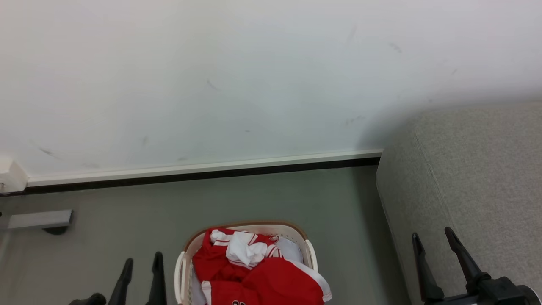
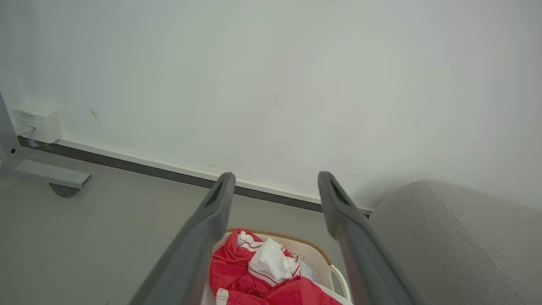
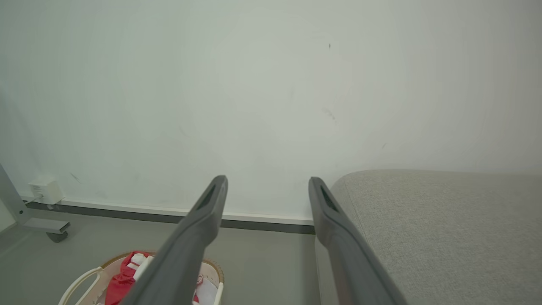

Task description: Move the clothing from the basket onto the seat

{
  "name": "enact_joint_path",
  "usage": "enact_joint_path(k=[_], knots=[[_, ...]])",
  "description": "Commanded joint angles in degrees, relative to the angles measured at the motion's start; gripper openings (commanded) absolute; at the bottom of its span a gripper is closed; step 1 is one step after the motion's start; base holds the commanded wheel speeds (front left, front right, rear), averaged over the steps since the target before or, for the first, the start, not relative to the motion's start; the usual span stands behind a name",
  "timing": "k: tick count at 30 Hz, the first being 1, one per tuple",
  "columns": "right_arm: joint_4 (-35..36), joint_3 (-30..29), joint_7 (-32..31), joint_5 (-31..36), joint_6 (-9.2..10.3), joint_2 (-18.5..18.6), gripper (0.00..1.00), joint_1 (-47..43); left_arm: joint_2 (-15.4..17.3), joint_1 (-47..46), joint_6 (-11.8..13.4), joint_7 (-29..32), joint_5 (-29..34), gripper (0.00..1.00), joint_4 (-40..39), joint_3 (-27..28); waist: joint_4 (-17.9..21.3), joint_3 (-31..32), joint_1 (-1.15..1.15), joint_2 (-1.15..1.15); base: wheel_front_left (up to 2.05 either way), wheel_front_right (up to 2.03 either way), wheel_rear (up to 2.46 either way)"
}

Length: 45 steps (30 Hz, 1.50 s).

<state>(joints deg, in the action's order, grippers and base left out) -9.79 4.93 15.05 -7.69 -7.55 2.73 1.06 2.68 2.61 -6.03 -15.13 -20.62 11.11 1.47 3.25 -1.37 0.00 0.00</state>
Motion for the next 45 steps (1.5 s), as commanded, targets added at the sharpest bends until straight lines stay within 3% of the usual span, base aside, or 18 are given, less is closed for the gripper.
enact_joint_path(k=[1, 12, 22, 33, 45], knots=[[0.25, -0.28, 0.20, -0.83, 0.12, 0.29, 1.00, 0.49, 0.38, -0.78, -0.29, -0.03, 1.03, 1.00, 0.44, -0.21, 0.81, -1.23, 0.00, 0.00, 0.00, 0.00, 0.00], [3.17, -0.77, 0.19, -1.46, 0.12, 0.25, 1.00, 6.72, 0.47, -13.37, -1.34, -0.03, 6.73, 1.00, 7.55, -7.89, 4.70, -15.31, 0.00, 0.00, 0.00, 0.00, 0.00], [7.58, 1.01, 0.12, -2.47, 0.12, 0.21, 1.00, 14.13, 3.65, -29.87, -1.40, -0.03, 9.33, 1.00, 20.12, -15.60, 8.95, -30.35, 0.00, 0.00, 0.00, 0.00, 0.00], [11.70, 1.34, 0.12, -2.27, 0.12, 0.19, 1.00, 18.34, 5.86, -44.24, -1.42, -0.03, 3.95, 1.00, 35.00, -25.08, 9.80, -42.51, 0.00, 0.00, 0.00, 0.00, 0.00], [13.16, 1.36, 0.12, -1.88, 0.12, 0.21, 1.00, 18.91, 7.74, -50.15, -1.41, -0.03, -2.59, 1.00, 41.45, -31.39, 8.88, -47.15, 0.00, 0.00, 0.00, 0.00, 0.00]])
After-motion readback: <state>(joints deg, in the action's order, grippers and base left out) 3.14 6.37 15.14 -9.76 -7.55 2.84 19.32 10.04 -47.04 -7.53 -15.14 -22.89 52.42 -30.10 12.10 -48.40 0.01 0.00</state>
